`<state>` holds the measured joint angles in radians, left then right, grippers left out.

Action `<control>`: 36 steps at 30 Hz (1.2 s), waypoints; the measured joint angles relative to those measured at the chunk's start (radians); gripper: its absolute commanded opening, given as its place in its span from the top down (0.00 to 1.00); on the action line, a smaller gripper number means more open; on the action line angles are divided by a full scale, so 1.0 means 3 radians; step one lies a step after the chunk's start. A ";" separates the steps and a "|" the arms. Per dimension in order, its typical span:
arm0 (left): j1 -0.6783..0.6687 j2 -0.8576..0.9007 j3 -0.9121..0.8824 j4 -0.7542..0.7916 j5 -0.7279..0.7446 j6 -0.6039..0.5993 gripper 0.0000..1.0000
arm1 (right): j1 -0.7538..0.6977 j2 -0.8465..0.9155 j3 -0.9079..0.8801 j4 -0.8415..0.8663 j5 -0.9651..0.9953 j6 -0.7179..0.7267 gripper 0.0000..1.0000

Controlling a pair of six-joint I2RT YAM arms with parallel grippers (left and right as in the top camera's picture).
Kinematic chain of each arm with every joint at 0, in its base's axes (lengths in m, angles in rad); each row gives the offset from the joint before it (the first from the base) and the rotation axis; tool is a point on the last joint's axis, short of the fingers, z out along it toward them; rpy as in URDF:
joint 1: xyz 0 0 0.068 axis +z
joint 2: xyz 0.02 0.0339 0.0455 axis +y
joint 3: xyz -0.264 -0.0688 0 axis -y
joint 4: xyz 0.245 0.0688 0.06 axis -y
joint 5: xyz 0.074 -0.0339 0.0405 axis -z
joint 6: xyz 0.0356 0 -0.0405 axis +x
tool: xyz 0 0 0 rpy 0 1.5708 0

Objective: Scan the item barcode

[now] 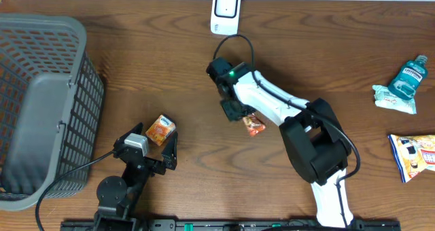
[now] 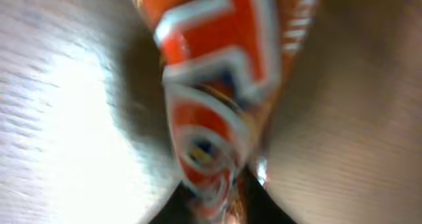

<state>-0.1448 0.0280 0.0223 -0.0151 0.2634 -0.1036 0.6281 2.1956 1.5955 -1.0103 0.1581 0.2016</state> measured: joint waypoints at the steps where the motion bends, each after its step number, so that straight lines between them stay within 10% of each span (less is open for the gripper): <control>1: 0.0000 0.0000 0.0000 0.0000 0.0000 -0.0001 0.02 | -0.0038 0.0014 0.0024 -0.0047 -0.0069 -0.0034 0.99; 20: 0.0000 0.0000 0.0000 0.0000 0.0000 0.0000 0.02 | -0.1128 0.0526 -0.0125 -0.1272 -0.4231 -0.2674 0.99; 36: 0.0000 0.0000 0.0000 0.0000 0.0000 0.0000 0.02 | -0.0984 0.0526 -0.0128 -0.1708 -0.5533 -0.5028 0.99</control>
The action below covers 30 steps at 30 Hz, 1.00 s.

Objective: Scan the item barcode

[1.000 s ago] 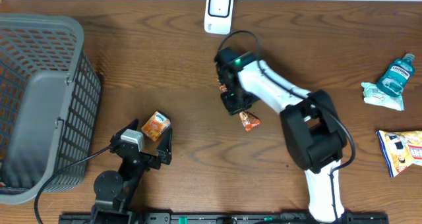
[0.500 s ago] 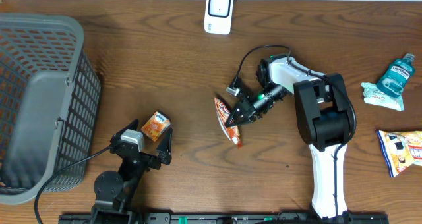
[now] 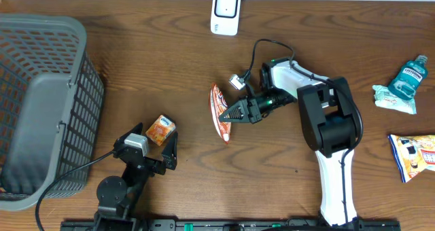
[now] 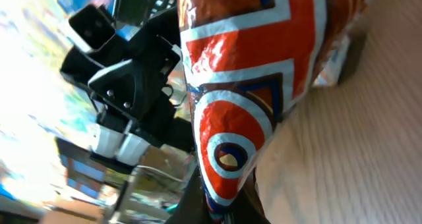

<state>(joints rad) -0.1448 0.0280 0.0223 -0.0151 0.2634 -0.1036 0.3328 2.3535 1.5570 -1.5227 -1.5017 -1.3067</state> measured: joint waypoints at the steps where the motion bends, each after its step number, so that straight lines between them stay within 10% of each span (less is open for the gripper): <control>1: 0.0000 0.0000 0.0000 0.0000 0.0000 0.0000 0.02 | 0.0003 0.0000 0.0001 0.0000 -0.0014 -0.0090 0.99; 16: 0.0000 0.0000 0.0000 0.0000 0.0000 0.0000 0.02 | 0.0055 0.0000 0.0022 0.0187 -0.0094 -0.1614 0.99; 30: 0.0000 0.0000 0.0000 0.0000 0.0000 0.0000 0.02 | 0.0051 0.0000 0.0610 0.0315 -0.0092 -0.1797 0.99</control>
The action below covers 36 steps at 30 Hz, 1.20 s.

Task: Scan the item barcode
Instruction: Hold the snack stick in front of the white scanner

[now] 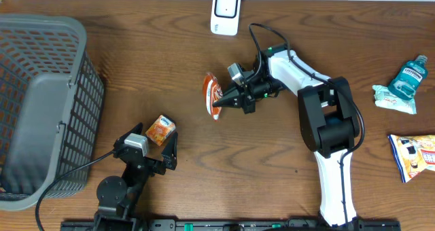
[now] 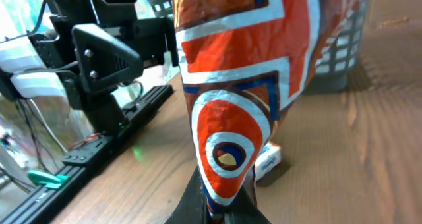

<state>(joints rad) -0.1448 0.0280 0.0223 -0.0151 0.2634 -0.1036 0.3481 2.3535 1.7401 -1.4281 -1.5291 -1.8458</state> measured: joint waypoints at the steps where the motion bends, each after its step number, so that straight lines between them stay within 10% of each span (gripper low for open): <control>1: 0.0000 0.0000 0.0000 0.0000 0.0000 0.0000 0.02 | -0.0004 0.0001 0.0135 -0.0005 0.0003 0.0000 0.99; 14: 0.0000 0.0000 0.0000 0.0000 -0.0001 0.0000 0.02 | -0.0011 0.0000 0.0565 0.0028 0.0017 0.0206 0.98; 22: 0.0000 0.0000 0.0000 0.0000 0.0000 0.0000 0.02 | -0.0011 0.0000 0.0565 0.0253 0.0476 0.2042 0.99; 32: 0.0000 0.0001 0.0000 0.0001 -0.0001 -0.0001 0.02 | -0.0005 0.0001 0.0573 0.2500 0.2396 0.5414 0.99; 36: 0.0000 0.0001 0.0000 0.0000 -0.0001 0.0000 0.02 | -0.0006 0.0001 0.0573 0.2740 0.3028 0.6083 0.99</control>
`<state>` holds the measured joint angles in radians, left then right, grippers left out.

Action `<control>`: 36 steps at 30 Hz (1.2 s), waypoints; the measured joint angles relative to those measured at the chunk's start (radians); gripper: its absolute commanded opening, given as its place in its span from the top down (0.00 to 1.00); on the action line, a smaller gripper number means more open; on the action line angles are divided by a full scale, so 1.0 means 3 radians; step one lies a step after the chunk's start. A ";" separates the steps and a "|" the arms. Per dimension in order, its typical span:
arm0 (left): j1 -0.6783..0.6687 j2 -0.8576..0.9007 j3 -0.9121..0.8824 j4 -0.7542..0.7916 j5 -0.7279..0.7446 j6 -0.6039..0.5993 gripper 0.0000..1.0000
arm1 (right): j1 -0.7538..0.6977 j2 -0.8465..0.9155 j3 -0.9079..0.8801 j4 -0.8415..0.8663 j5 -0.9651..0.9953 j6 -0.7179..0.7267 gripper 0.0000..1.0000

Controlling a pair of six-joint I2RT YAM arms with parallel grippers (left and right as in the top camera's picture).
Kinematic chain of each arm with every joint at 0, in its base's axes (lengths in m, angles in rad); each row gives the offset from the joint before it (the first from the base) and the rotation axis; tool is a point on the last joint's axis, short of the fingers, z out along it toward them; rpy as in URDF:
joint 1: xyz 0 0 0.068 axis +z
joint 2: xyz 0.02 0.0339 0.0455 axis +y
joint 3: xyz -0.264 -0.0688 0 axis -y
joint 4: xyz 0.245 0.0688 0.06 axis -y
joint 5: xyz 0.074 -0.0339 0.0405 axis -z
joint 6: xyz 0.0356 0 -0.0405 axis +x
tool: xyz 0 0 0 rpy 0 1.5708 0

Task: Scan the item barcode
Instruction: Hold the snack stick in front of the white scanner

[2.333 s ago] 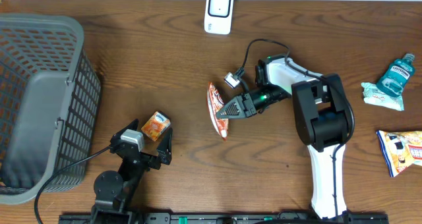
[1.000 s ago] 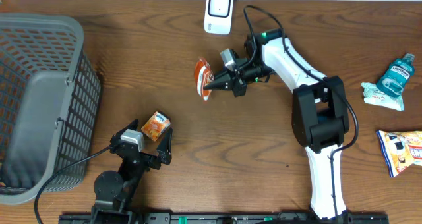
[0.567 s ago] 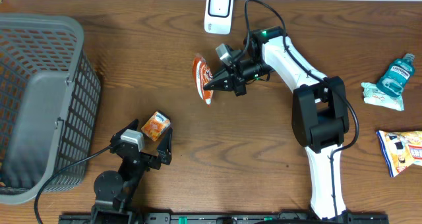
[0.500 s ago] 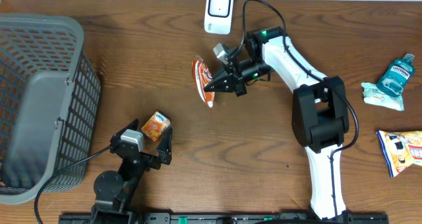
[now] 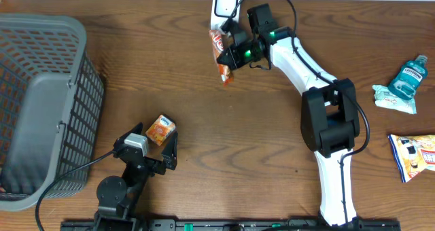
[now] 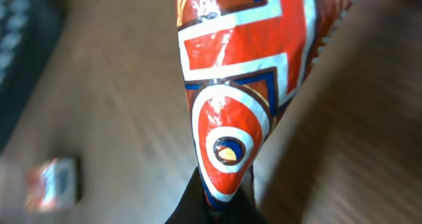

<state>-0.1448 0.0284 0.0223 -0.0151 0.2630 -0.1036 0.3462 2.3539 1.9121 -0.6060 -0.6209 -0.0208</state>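
Observation:
An orange-red snack packet [image 5: 221,53] with white and blue zigzags hangs above the table just below the white barcode scanner [image 5: 225,10] at the far edge. My right gripper [image 5: 235,55] is shut on it from the right. The packet [image 6: 250,72] fills the right wrist view, pinched at its lower tip by the gripper [image 6: 221,207]. My left gripper [image 5: 148,151] rests near the front edge with its fingers apart and nothing between them.
A small orange box [image 5: 161,130] lies just beyond the left gripper and shows blurred in the wrist view as the box [image 6: 56,181]. A grey mesh basket [image 5: 41,102] stands at the left. A blue mouthwash bottle [image 5: 408,77] and a snack bag [image 5: 414,156] lie at the right.
My right gripper has moved with the packet from mid-table to the far edge, right beside the scanner. The left arm has not moved.
My right gripper was shut on the packet low at mid-table. Then it held the packet out to the left, lifted and turned. Then it was a little farther back. Now the packet hangs next to the scanner. The left arm stayed still throughout.

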 measured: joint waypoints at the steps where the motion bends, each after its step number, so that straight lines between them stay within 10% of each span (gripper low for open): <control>1: 0.0000 -0.0001 0.0000 0.0000 0.0001 -0.0001 0.02 | 0.0000 0.0000 0.0000 0.0010 0.0081 0.0070 0.99; 36: 0.0000 -0.0001 0.0000 0.0000 0.0001 0.0000 0.02 | 0.0020 0.0791 0.1472 -0.0148 0.1266 0.1348 0.99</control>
<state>-0.1448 0.0280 0.0223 -0.0151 0.2634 -0.1036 0.3523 2.5912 2.3539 -0.6502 -0.2409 0.3836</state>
